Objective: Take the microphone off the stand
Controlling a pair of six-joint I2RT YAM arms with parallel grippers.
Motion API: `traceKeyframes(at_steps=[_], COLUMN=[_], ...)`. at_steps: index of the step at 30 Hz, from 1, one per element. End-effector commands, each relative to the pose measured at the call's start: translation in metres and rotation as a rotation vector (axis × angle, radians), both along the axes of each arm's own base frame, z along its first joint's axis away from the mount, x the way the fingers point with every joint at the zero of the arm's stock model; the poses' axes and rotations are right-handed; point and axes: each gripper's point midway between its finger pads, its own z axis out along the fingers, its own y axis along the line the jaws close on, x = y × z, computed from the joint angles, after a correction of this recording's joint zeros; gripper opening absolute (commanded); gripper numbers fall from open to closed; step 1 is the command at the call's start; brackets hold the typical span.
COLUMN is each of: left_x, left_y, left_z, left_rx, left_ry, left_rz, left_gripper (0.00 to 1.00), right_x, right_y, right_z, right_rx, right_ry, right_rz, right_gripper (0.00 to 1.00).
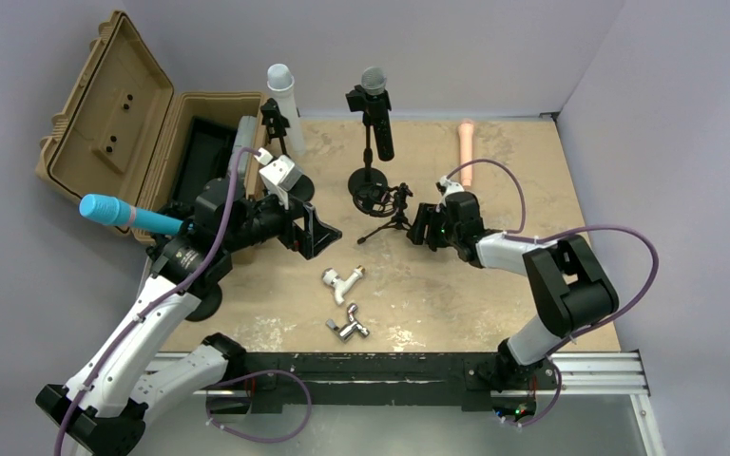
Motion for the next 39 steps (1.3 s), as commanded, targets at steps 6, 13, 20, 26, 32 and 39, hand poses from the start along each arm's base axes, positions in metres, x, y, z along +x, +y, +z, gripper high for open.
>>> traceKeyframes(at_steps=[6, 13, 20, 26, 32, 39], left_x=[0.0, 0.0, -0.002, -0.004, -0.007, -0.01], left_y=[-0.002, -0.002, -0.002, -0.003, -0.004, -0.005], left_z=[0.02, 0.02, 0.021, 0.023, 0.025, 0.027], left_rx=[-0.018, -0.016, -0.016, -0.02, -0.027, -0.031], left_ry=[-0.056, -0.057, -0.062, -0.067, -0.07, -0.076], left_rz=[-0.012, -0.012, -0.012, -0.018, -0.029, -0.035], left_gripper=[0.95, 0.95, 0.95, 0.95, 0.95, 0.95], right_x=[0.024, 0.024, 0.021, 0.01, 0.001, -0.005], right_y=[0.005, -0.01, -0.048, -0.106, -0.163, -0.226], right_z=[0.011, 0.008, 0.005, 0.003, 0.009, 0.036], right_rx=[-0.038, -0.052, -0.077, 0.025, 0.055, 0.082], right_ry=[-0.054, -0.017, 0.026, 0.08, 0.09, -0.01], right_rz=[-0.051, -0.162, -0.392, -0.611, -0.774, -0.913], right_gripper=[0.33, 0.08, 0.0, 0.0, 0.0, 0.01])
